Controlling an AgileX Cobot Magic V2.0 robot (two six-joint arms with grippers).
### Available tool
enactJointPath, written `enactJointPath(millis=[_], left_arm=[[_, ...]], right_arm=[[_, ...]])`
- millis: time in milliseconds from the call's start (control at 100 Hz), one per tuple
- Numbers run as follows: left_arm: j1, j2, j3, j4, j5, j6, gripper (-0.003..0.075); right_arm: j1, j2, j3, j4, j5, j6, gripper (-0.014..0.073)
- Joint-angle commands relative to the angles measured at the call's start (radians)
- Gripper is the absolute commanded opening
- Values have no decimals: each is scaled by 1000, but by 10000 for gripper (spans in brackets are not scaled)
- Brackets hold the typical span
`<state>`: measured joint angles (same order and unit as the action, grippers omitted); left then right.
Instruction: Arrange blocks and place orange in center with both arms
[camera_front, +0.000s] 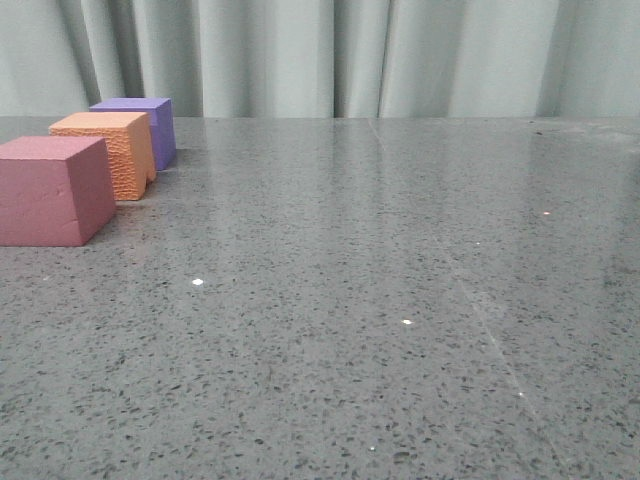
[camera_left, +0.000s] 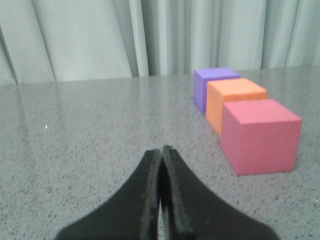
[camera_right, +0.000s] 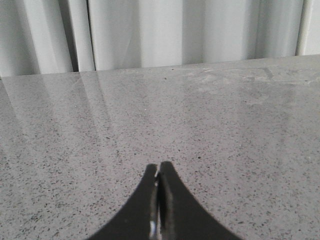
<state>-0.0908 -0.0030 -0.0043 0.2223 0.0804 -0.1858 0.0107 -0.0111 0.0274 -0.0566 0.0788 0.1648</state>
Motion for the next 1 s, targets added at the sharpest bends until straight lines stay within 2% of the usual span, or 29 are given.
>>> enactJointPath(millis=[0, 990], left_arm=[[2, -32, 55, -10, -102, 0, -19], [2, -34, 54, 4, -91, 0, -19]], right_arm=[[-6, -9, -13, 1, -85, -8, -67], [-6, -9, -13, 1, -85, -8, -67]])
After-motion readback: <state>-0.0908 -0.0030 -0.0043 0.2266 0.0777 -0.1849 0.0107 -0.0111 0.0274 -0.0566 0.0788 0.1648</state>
